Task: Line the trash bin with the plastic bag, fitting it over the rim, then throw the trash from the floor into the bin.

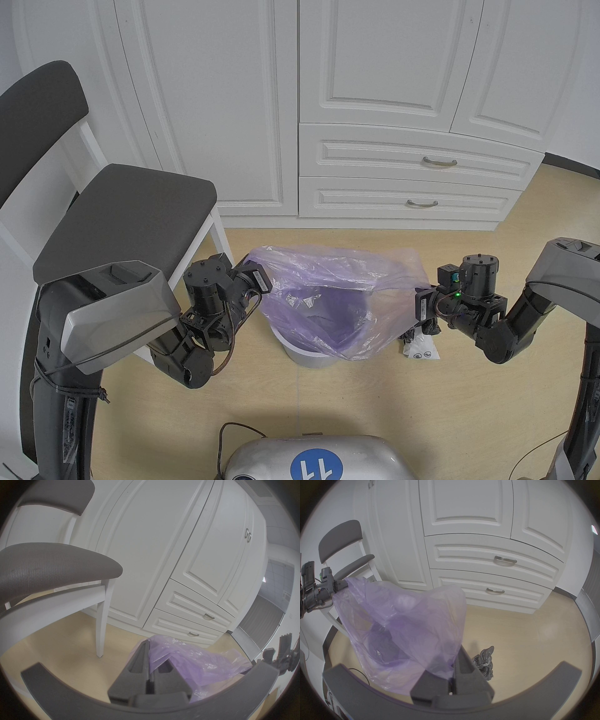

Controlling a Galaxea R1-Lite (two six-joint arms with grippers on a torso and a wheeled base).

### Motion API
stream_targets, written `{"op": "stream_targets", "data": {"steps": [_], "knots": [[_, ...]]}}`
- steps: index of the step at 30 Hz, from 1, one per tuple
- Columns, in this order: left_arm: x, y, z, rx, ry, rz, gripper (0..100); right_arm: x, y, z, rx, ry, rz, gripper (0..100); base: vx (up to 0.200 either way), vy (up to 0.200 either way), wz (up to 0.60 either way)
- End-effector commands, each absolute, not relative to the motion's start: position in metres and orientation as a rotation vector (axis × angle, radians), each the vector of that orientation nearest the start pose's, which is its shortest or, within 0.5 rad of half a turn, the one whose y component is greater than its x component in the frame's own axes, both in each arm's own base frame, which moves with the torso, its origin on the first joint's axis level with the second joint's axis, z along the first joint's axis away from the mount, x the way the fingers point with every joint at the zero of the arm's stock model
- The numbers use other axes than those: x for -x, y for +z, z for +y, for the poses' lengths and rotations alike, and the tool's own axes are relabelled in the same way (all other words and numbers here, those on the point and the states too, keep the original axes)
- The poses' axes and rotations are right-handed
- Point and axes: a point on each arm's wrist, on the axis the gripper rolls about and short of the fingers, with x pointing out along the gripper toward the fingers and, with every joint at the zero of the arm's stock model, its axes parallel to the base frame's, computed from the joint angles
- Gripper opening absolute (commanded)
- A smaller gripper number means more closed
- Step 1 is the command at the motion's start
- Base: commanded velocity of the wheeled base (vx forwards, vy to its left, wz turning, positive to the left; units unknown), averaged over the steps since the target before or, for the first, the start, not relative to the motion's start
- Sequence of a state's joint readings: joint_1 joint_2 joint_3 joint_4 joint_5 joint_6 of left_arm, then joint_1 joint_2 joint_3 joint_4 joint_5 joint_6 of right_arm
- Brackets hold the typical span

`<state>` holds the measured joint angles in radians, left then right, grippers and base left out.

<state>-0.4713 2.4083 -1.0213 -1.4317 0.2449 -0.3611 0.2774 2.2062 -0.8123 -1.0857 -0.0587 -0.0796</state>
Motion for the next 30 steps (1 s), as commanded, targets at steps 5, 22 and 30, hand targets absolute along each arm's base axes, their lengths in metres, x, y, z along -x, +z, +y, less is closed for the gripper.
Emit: {"op": "stream_targets", "data": {"steps": [5,22,30], "knots": [[-0.371,0.052,-0.190,0.387,-0.322,-0.029,0,-0.329,0.086,0.107,0.198,0.277,0.237,0,0.000,0.000,0.00],[-0.368,0.049,-0.203,0.387,-0.371,-0.023,0,-0.331,0.055,0.144,0.215,0.366,0.129,0,0.000,0.000,0.00],[-0.367,0.047,-0.214,0.393,-0.389,-0.025,0,-0.329,0.051,0.157,0.199,0.390,0.054,0,0.000,0.000,0.00]]}}
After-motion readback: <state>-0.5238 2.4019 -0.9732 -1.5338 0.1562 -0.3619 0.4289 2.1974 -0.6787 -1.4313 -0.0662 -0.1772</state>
